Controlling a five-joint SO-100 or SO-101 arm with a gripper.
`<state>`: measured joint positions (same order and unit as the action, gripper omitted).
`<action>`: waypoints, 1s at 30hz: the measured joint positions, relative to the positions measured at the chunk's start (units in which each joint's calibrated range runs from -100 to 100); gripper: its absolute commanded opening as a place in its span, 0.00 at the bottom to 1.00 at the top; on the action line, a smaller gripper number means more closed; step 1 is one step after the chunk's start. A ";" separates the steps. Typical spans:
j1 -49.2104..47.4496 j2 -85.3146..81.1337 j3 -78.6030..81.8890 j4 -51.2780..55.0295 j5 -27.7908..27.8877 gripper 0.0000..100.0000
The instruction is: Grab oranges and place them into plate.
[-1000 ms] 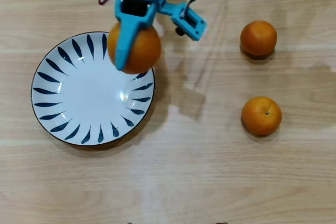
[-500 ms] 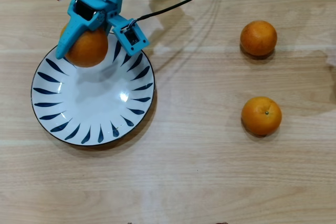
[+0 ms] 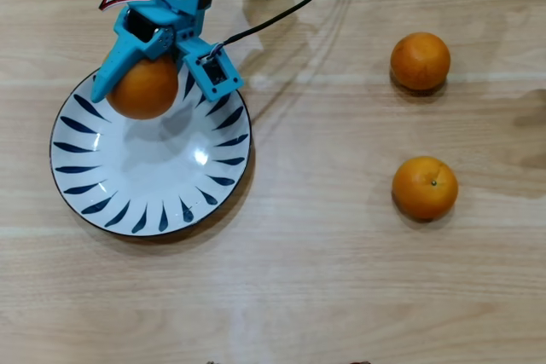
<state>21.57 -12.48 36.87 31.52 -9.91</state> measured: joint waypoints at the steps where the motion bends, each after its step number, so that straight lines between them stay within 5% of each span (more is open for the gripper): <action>1: -0.42 0.00 0.18 0.00 0.00 0.56; 5: -2.28 0.00 0.44 0.00 0.00 0.72; 8: -2.03 -0.25 0.27 -0.34 -0.73 0.74; 19: -5.23 -4.23 0.27 -0.78 -2.24 0.59; 22: -6.75 -8.97 0.27 1.81 -2.24 0.50; 27: -10.89 -18.03 0.27 12.58 -1.41 0.21; 30: -16.29 -22.34 0.27 15.33 -1.04 0.23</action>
<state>5.28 -34.83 37.14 46.86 -10.95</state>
